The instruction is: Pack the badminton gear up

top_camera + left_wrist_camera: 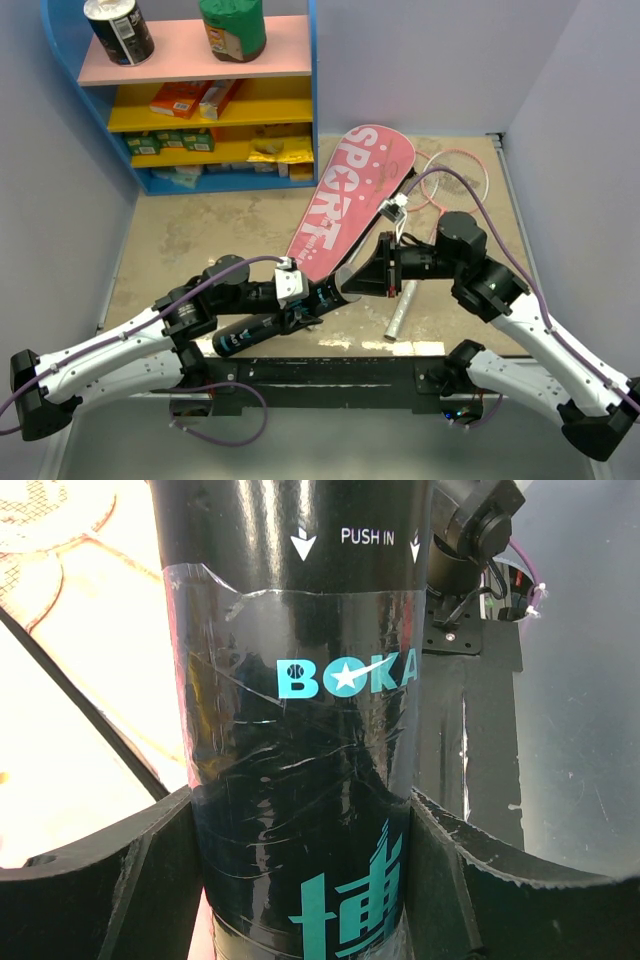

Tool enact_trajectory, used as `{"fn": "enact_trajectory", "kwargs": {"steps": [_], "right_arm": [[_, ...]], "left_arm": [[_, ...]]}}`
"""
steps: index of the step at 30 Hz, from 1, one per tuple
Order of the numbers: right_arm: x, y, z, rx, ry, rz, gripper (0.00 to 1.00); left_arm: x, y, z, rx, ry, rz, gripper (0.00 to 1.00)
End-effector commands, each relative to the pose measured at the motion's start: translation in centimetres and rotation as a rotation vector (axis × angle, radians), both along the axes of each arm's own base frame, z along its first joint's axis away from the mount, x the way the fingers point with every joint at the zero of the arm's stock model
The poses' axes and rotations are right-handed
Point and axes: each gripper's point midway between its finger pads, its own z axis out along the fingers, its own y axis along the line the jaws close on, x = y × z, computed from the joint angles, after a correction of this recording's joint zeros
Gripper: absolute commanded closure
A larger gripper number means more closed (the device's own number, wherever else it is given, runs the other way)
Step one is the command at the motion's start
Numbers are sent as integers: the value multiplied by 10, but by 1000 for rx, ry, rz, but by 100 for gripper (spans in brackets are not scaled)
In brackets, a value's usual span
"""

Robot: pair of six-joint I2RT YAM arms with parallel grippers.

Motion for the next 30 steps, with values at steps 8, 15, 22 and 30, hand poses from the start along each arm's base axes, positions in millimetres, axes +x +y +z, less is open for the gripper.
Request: {"fn": "enact_trajectory", "kwargs": {"steps": [8, 15, 22, 30], "right_arm": [[-10, 9, 7, 30, -22, 16, 100], [-16, 10, 11, 29, -22, 24, 100], [-21, 11, 12, 19, -17, 33, 100], [-27, 10, 11, 0, -10, 39, 100]], "left_arm": [[1, -3, 27, -93, -72, -14, 100], [1, -2, 28, -98, -76, -13, 100], [1, -1, 30, -103, -84, -11, 100], [2, 0, 31, -105, -91, 1, 100]]}}
